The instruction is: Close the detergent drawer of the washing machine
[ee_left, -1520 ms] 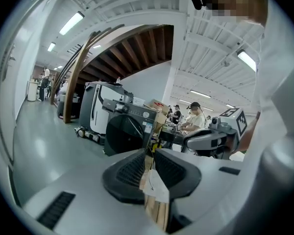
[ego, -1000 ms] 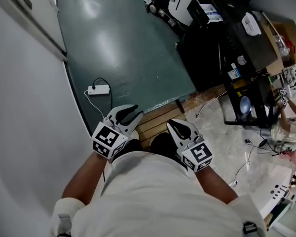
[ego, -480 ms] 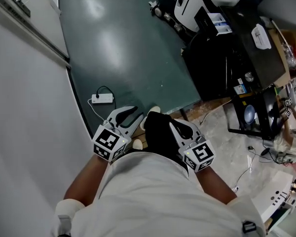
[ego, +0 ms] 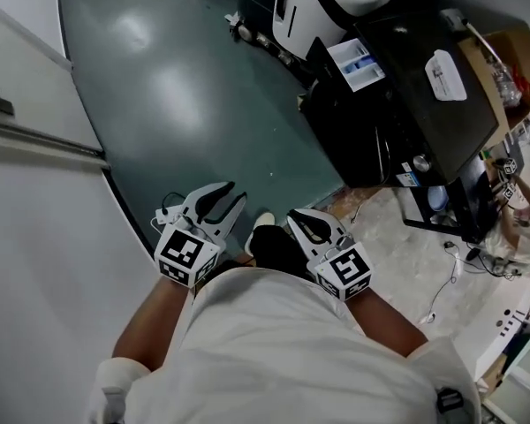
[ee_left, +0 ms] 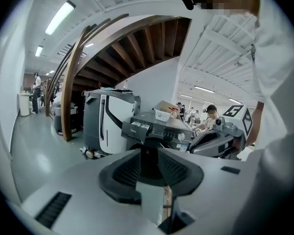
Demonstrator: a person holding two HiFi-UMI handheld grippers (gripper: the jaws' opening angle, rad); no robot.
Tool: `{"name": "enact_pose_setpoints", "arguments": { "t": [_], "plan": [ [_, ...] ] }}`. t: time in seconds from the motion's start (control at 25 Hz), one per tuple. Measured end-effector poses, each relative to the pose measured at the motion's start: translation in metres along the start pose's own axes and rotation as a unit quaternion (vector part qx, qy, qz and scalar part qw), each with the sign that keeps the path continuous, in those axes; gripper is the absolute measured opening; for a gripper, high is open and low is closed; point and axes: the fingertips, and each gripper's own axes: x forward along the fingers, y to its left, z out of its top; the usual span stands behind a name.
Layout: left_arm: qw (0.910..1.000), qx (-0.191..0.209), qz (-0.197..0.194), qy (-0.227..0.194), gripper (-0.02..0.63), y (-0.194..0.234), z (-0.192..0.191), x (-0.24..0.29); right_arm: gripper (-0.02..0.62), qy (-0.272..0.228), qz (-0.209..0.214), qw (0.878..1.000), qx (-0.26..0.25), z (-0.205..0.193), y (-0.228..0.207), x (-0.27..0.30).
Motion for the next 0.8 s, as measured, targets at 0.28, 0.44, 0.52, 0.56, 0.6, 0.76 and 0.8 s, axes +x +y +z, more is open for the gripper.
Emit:
{"name": "enact_pose_setpoints", "arguments": {
  "t": [0.28,0.44,0.52,0.56,0.6,0.76,0.8],
  "plan": [
    [0.9986,0.023,-0.045,0.012,0.108,0.016,0.067,0.064,0.017,-0.014,-0.061,0.998,0.028,0.056,-0.061,-0.013],
    [0.9965,0.041,-0.068,0.025,0.125,0.023,0.085,0.109,0.017,-0.018,-0.100,0.994,0.050,0.067,-0.092,-0.024],
    [0.9953,0.047,-0.079,0.030,0.138,0.027,0.090,0.131,0.017,-0.015,-0.125,0.990,0.063,0.066,-0.108,-0.031],
    [0.9945,0.051,-0.086,0.031,0.138,0.029,0.092,0.142,0.017,-0.015,-0.139,0.988,0.069,0.067,-0.116,-0.034],
    [0.9937,0.055,-0.092,0.032,0.142,0.031,0.095,0.152,0.017,-0.015,-0.153,0.985,0.075,0.069,-0.124,-0.037],
    [0.9895,0.069,-0.121,0.039,0.150,0.046,0.105,0.191,0.017,-0.021,-0.209,0.972,0.102,0.081,-0.158,-0.041],
    [0.9884,0.073,-0.127,0.041,0.150,0.050,0.108,0.200,0.017,-0.025,-0.221,0.968,0.111,0.085,-0.165,-0.041]
  ]
}}
